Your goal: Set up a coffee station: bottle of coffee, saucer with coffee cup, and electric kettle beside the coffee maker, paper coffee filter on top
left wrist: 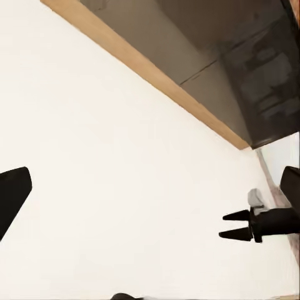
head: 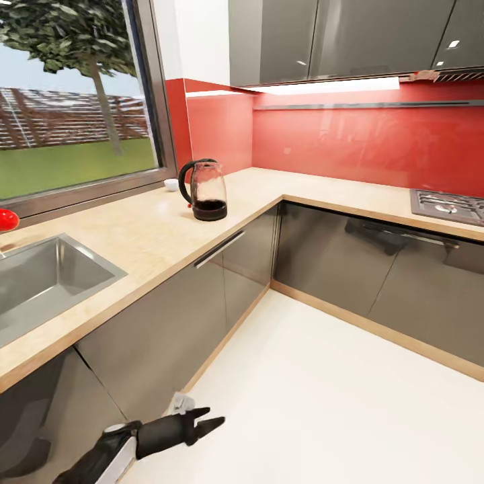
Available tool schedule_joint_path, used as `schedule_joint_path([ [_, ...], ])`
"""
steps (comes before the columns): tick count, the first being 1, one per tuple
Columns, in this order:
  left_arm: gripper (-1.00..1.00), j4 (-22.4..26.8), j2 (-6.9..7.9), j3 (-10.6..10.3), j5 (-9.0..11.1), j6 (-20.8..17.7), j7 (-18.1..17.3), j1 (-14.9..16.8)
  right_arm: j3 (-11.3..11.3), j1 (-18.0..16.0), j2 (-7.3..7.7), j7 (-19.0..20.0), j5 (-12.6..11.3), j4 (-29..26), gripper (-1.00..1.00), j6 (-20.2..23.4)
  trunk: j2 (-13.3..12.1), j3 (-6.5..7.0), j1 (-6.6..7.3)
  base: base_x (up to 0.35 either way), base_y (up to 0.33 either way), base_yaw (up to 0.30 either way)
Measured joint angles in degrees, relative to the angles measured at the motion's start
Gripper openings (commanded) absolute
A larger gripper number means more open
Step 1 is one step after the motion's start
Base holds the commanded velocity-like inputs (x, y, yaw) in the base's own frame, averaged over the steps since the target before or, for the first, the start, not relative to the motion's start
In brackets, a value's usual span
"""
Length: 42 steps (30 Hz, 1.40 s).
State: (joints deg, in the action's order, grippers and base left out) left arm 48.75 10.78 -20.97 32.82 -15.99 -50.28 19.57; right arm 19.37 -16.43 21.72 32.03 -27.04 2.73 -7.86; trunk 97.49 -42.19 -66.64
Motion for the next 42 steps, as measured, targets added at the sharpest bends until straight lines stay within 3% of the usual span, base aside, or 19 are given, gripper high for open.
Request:
schedule_joint_path([
  [3,1.00,9.9,-0.10,2.3,-0.1,-6.5,0.1,0.0,0.0,0.0,-0.03,0.0,0.0,0.0,1.00,0.0,0.0,0.00,0.00,0.000,0.000,0.000],
  [6,1.00,23.8,-0.24,5.9,-0.2,-14.5,4.0,0.0,0.0,0.0,-0.05,0.0,0.0,0.0,1.00,0.0,0.0,0.00,0.00,0.000,0.000,0.000],
  [8,1.00,29.5,-0.42,6.9,-0.2,-17.4,7.6,0.1,0.0,0.0,-0.05,0.0,0.0,0.0,1.00,0.0,0.0,0.00,0.00,0.000,0.000,0.000],
  [9,1.00,33.6,-0.93,7.6,-0.1,-19.8,11.4,0.3,0.0,0.0,-0.06,0.0,0.0,0.0,1.00,0.0,0.0,0.00,0.00,0.000,0.000,0.000],
  [11,1.00,36.5,-1.50,8.1,-0.2,-21.6,14.7,1.4,0.0,0.0,-0.07,0.0,0.0,0.0,1.00,0.0,0.0,0.00,0.00,0.000,0.000,0.000],
  [12,1.00,39.4,-2.18,8.8,-0.4,-23.8,20.3,5.8,0.0,0.0,-0.04,-0.1,0.0,0.0,1.00,0.0,0.0,-0.01,0.00,0.000,0.000,0.000],
  [13,1.00,39.9,-2.27,8.9,-0.1,-24.1,21.8,9.4,0.0,0.0,-0.03,-0.1,0.0,0.0,1.00,-0.1,0.0,0.01,0.00,0.000,0.000,0.000],
  [15,1.00,40.4,-2.40,9.3,-0.1,-24.6,27.7,12.6,0.0,0.0,-0.05,-0.1,0.0,0.0,1.00,-0.1,0.0,0.00,0.00,0.000,0.000,0.000],
  [17,1.00,40.8,-2.48,10.2,0.0,-24.8,38.3,17.1,0.0,0.0,-0.03,-0.1,0.1,0.0,1.00,-0.1,0.0,0.01,0.00,0.000,0.000,0.000],
  [19,1.00,41.0,-2.55,10.6,0.2,-24.9,45.3,20.6,0.0,0.0,-0.04,-0.1,0.1,0.0,1.00,-0.1,0.0,0.01,0.00,0.000,0.000,0.000],
  [21,1.00,41.0,-2.60,10.9,0.0,-24.9,50.1,24.2,0.0,0.0,-0.02,-0.1,0.1,0.0,1.00,-0.1,0.0,0.01,0.00,0.000,0.000,0.000],
  [24,1.00,41.0,-2.70,11.1,-0.5,-24.9,54.4,28.8,0.0,0.0,-0.02,-0.1,0.1,0.0,1.00,-0.1,0.0,0.01,0.00,0.000,0.000,0.000],
  [25,1.00,40.9,-4.58,11.1,-3.9,-24.9,62.3,33.0,0.0,0.0,-0.06,-0.1,0.1,0.0,1.00,-0.1,0.0,0.01,0.00,0.000,0.000,0.000],
  [26,1.00,40.9,-5.33,11.0,-6.4,-24.9,64.0,34.0,0.0,0.0,-0.04,-0.1,0.1,0.0,1.00,-0.1,0.0,0.00,0.00,0.000,0.000,0.000],
  [27,1.00,40.9,-5.81,11.0,-8.6,-24.8,65.0,34.5,0.0,0.0,-0.02,-0.1,0.1,0.0,1.00,-0.1,0.0,0.00,0.00,0.139,0.005,0.000],
  [28,1.00,40.8,-6.47,9.6,-11.6,-24.9,66.0,35.0,0.1,0.0,-0.06,-0.1,0.1,0.0,1.00,-0.1,0.0,0.00,0.01,0.203,0.025,0.000],
  [29,1.00,40.7,-6.61,8.9,-12.3,-25.0,66.2,35.1,0.0,0.0,-0.06,-0.1,0.1,0.0,1.00,-0.1,0.0,0.00,0.02,0.226,0.034,0.000],
  [38,1.00,40.6,-6.71,7.8,-13.2,-25.1,66.4,35.2,0.1,0.0,-0.08,-0.1,0.2,0.0,1.00,-0.1,0.0,0.00,0.03,0.295,0.062,0.000],
  [42,1.00,40.1,-6.71,7.9,-13.1,-25.2,63.9,35.2,0.1,0.0,-0.08,-0.1,0.2,0.0,1.00,-0.1,0.0,0.00,0.03,0.288,0.061,0.000],
])
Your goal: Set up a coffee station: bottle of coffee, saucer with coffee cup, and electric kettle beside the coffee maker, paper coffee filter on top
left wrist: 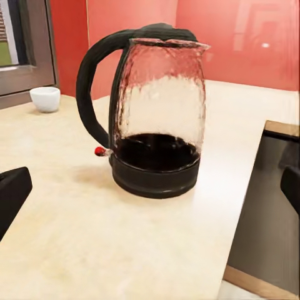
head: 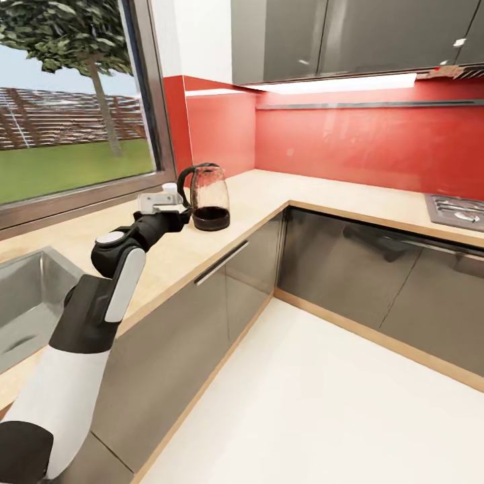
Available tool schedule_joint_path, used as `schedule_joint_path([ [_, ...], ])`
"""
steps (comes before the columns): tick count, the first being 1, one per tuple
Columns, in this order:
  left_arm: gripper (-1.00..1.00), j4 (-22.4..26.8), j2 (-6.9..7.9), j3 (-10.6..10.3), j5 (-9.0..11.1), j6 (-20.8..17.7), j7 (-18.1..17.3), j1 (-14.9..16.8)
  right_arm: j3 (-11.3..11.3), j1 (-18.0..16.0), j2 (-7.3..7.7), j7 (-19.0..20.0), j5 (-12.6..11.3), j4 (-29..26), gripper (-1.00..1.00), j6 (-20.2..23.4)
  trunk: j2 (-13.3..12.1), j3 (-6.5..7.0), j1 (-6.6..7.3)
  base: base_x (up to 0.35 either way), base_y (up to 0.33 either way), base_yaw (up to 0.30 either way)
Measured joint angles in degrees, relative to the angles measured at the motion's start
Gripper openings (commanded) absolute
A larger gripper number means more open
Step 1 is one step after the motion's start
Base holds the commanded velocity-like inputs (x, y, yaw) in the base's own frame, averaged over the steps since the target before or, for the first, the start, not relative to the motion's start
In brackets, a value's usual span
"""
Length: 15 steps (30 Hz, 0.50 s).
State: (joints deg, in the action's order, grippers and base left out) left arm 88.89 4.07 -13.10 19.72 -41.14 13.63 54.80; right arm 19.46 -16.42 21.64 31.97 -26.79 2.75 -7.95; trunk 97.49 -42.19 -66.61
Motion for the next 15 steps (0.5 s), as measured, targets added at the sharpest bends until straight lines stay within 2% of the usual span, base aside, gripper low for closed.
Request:
schedule_joint_path([
  [8,1.00,-1.1,-0.04,0.0,0.0,-0.1,-2.4,0.0,0.0,0.0,0.00,0.1,0.0,0.0,1.00,0.1,0.0,0.00,-0.02,0.093,0.014,0.000],
  [15,1.00,-1.5,-0.08,0.0,0.1,-0.1,-2.6,0.0,0.0,0.0,0.00,0.1,0.0,0.0,1.00,0.1,0.0,0.00,-0.02,0.141,0.000,0.000],
])
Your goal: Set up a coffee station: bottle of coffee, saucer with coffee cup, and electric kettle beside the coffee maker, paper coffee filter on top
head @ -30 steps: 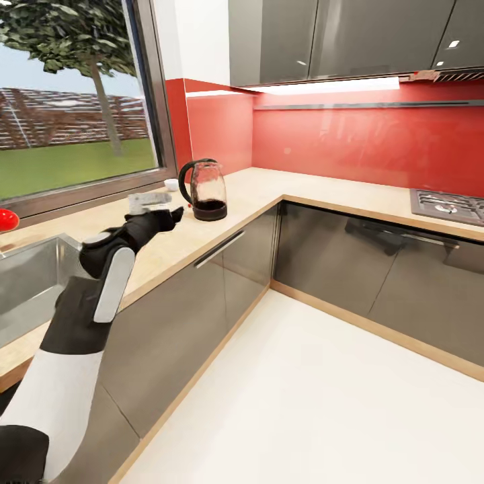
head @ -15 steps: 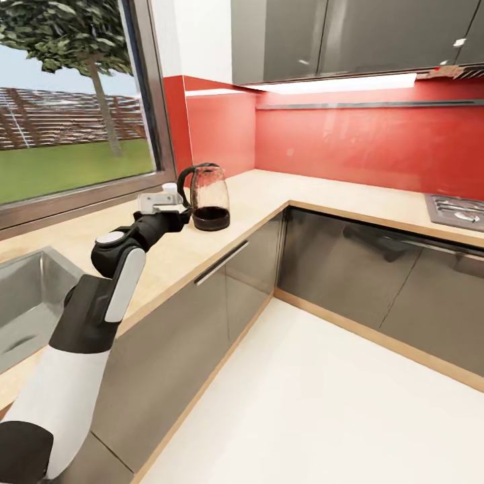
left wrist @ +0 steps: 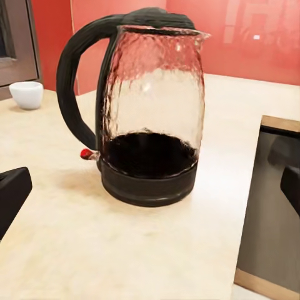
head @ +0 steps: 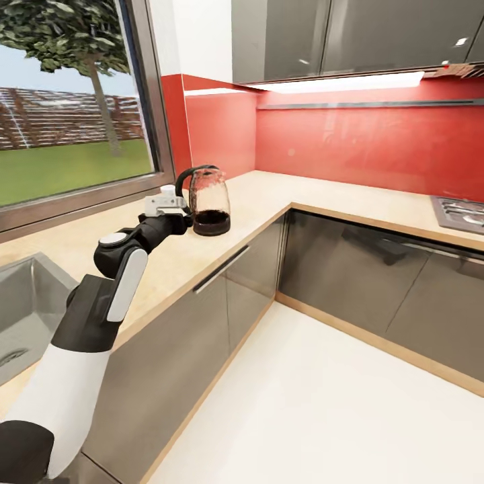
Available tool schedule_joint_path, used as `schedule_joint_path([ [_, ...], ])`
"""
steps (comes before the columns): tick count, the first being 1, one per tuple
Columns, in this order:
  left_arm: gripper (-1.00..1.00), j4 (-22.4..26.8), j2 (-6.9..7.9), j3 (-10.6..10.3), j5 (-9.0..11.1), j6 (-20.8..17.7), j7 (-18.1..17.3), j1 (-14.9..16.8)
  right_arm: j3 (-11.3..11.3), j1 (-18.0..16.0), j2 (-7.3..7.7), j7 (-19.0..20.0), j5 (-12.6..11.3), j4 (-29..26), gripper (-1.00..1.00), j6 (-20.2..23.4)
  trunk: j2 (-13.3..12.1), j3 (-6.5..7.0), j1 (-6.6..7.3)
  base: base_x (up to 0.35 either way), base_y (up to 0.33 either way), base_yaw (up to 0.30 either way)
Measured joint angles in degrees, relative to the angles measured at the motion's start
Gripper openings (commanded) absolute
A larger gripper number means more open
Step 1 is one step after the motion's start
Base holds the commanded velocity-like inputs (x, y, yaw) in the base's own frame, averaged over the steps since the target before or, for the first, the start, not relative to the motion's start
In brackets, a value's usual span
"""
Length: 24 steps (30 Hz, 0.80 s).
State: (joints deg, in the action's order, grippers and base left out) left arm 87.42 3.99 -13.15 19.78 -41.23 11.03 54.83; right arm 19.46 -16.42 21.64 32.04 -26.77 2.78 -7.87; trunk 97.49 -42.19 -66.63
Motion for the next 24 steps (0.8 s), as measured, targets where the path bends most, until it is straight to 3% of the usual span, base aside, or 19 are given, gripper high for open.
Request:
schedule_joint_path([
  [5,1.00,-0.2,0.01,0.1,0.0,-0.2,-0.9,0.0,0.0,0.0,0.00,0.0,0.0,0.0,1.00,0.0,0.0,0.00,-0.01,0.048,0.000,-0.118],
  [8,1.00,-1.0,0.15,0.8,-0.2,-0.4,-4.4,0.2,0.0,0.0,0.00,0.0,0.0,0.0,1.00,0.0,0.0,0.00,-0.01,0.003,0.000,-0.169],
  [11,1.00,-4.9,0.26,3.9,-0.4,-3.5,-5.8,4.6,0.0,0.0,0.00,0.0,0.0,0.0,1.00,-0.1,0.0,0.01,-0.01,0.001,0.000,-0.036],
  [15,1.00,-6.7,0.54,4.5,-0.4,-4.6,-6.0,7.6,0.0,0.0,0.00,0.0,0.0,0.0,1.00,-0.1,0.0,0.00,-0.01,0.000,0.000,-0.011],
  [17,1.00,-7.5,1.79,4.6,-0.5,-4.9,-6.2,9.2,0.0,0.0,0.00,0.0,0.0,-0.1,1.00,-0.1,0.0,0.00,-0.01,0.000,0.000,-0.002],
  [18,1.00,-8.0,5.06,4.7,-0.7,-5.1,-6.4,10.1,0.0,0.0,0.00,0.0,0.0,-0.1,1.00,-0.1,0.0,0.00,-0.01,0.000,0.000,0.000],
  [19,1.00,-8.1,6.75,4.7,-0.5,-5.1,-6.5,10.2,0.0,0.0,0.00,0.0,0.0,-0.1,1.00,-0.1,0.0,0.00,-0.01,0.000,0.000,0.000],
  [22,1.00,-8.3,7.48,4.7,-0.3,-5.1,-6.5,10.3,0.0,0.0,0.00,0.0,0.0,-0.1,1.00,-0.1,0.0,0.00,-0.01,0.000,0.000,0.000],
  [24,1.00,-13.1,8.11,4.8,-0.4,-5.1,-6.5,13.0,0.0,0.0,0.00,0.0,0.0,-0.1,1.00,-0.1,0.0,0.00,-0.01,0.000,0.000,0.000],
])
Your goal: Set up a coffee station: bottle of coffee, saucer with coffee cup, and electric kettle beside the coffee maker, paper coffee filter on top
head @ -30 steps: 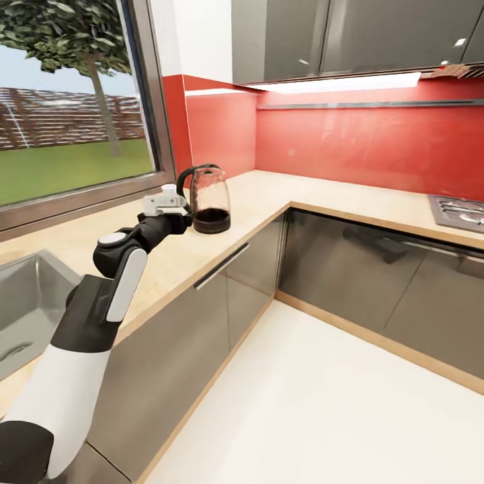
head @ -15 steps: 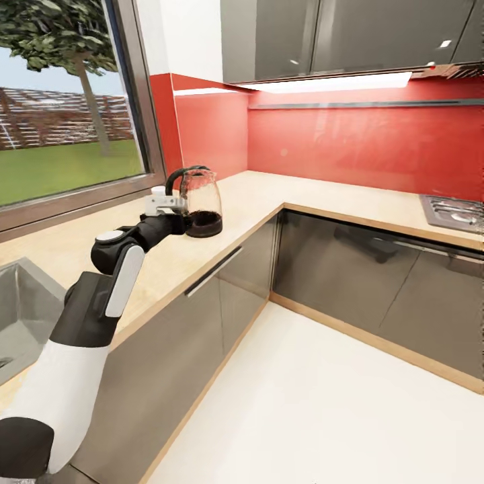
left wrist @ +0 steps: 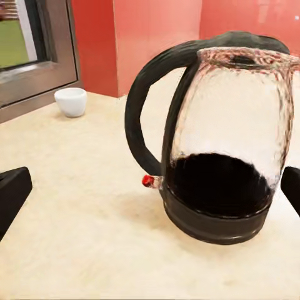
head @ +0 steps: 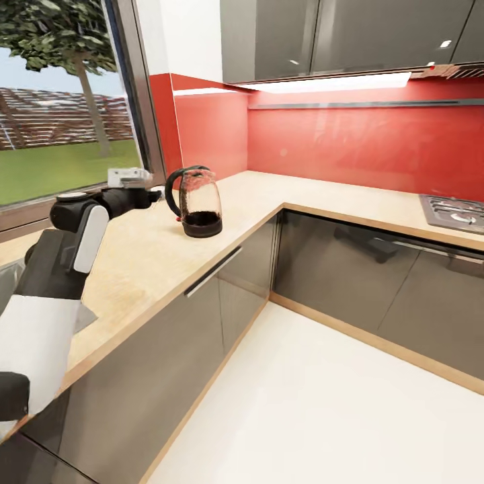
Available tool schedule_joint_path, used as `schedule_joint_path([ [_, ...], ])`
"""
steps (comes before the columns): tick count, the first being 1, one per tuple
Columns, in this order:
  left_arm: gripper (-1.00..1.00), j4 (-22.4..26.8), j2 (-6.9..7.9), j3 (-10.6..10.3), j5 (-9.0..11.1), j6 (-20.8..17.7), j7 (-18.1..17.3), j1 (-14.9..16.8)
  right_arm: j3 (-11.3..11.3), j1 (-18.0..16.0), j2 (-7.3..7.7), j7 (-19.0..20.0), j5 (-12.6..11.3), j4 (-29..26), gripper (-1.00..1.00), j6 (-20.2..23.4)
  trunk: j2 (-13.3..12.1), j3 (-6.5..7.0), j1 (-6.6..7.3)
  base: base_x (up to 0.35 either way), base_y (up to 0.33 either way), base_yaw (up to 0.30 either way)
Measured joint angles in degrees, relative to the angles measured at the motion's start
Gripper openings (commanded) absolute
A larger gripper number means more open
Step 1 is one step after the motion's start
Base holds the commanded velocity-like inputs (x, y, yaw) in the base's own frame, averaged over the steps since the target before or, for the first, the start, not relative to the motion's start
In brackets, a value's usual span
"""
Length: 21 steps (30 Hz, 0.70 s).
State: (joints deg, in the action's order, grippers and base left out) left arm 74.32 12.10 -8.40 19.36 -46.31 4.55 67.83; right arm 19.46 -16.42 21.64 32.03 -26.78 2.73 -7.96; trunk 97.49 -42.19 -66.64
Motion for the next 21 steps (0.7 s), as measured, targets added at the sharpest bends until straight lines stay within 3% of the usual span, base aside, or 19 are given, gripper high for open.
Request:
schedule_joint_path([
  [6,1.00,-6.0,0.11,0.0,0.0,0.1,0.0,4.7,0.0,0.0,0.00,0.0,0.0,0.0,1.00,0.0,0.0,0.00,0.00,0.000,0.000,0.000],
  [14,1.00,-11.7,0.24,-0.1,0.0,0.8,0.0,6.5,0.0,0.0,0.00,0.0,0.0,0.0,1.00,0.0,0.0,0.00,0.00,0.000,0.000,0.000],
  [21,1.00,-16.9,0.99,-0.5,0.2,8.4,-1.0,6.8,0.0,0.0,0.00,0.0,0.0,0.0,1.00,0.0,0.0,0.00,0.00,0.000,0.000,0.000],
])
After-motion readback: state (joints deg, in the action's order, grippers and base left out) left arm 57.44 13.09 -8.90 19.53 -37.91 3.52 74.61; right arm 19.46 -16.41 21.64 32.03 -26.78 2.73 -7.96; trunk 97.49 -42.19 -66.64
